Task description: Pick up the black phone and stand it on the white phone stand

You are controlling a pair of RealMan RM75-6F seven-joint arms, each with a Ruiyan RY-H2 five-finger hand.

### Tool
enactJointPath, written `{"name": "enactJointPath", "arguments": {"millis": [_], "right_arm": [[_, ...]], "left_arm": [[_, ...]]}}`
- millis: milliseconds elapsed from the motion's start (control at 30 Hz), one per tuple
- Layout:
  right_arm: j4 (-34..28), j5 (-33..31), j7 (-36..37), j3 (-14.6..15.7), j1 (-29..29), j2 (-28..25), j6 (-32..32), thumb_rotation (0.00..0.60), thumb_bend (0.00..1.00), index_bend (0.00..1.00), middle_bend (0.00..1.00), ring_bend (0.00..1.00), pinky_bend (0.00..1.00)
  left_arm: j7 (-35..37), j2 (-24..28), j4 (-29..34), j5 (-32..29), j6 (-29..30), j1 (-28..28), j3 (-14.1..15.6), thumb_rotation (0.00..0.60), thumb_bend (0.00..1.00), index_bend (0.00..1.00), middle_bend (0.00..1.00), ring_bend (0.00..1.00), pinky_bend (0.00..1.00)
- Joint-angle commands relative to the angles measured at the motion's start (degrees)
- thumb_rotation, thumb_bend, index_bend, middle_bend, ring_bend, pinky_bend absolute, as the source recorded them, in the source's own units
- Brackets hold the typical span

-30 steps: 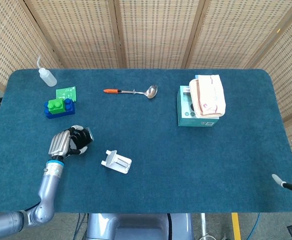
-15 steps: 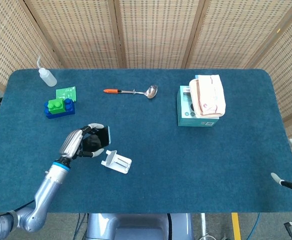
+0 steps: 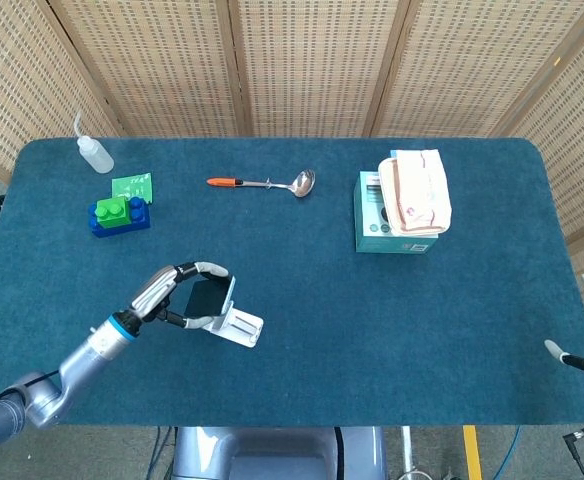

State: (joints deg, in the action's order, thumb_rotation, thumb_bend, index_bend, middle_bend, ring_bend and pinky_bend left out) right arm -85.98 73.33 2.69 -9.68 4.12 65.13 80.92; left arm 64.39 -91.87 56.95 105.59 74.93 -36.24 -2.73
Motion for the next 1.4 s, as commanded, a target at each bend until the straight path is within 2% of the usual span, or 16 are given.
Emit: {"name": "enactJointPath", "arguments": {"millis": [33, 367, 800, 1000, 1400], "right_arm": [[0.22, -1.37, -1.04, -0.61, 0.37, 0.35, -0.64, 0.6, 0.0, 0.0, 0.0, 0.0, 0.0], [0.48, -2.92, -2.39, -0.92, 1.08, 0.72, -2.19, 0.6, 0.0, 0.0, 0.0, 0.0, 0.0], [0.53, -3.59, -2.68, -1.04, 1.08, 0.68, -2.41, 0.6, 0.0, 0.0, 0.0, 0.0, 0.0], [0.75, -4.2, -2.86, -1.16, 1.22, 0.74, -2.89, 0.6, 0.0, 0.0, 0.0, 0.0, 0.0], [0.8, -4.6, -2.56, -1.28, 1.22, 0.55, -3.16, 0.6, 0.0, 0.0, 0.0, 0.0, 0.0]], "left_arm": [[12.6, -7.69, -14.46, 3.03, 9.64, -1.15, 4.11, 0.6, 0.34, 0.37, 0.39, 0.42, 0.42], [22.53, -14.72, -25.96, 0.88, 13.28, -0.53, 6.24, 0.6, 0.35, 0.38, 0.39, 0.42, 0.42], [25.18, -21.3, -35.85, -3.19, 14.72, 0.68, 6.5, 0.6, 0.35, 0.38, 0.39, 0.42, 0.42], [26.76, -23.3, -38.94, -4.13, 13.41, 0.8, 7.21, 0.6, 0.3, 0.38, 0.39, 0.42, 0.42], [28.33, -24.87, -41.95, -4.09, 11.51, 0.7, 9.53, 0.6, 0.29, 0.38, 0.39, 0.42, 0.42]]}}
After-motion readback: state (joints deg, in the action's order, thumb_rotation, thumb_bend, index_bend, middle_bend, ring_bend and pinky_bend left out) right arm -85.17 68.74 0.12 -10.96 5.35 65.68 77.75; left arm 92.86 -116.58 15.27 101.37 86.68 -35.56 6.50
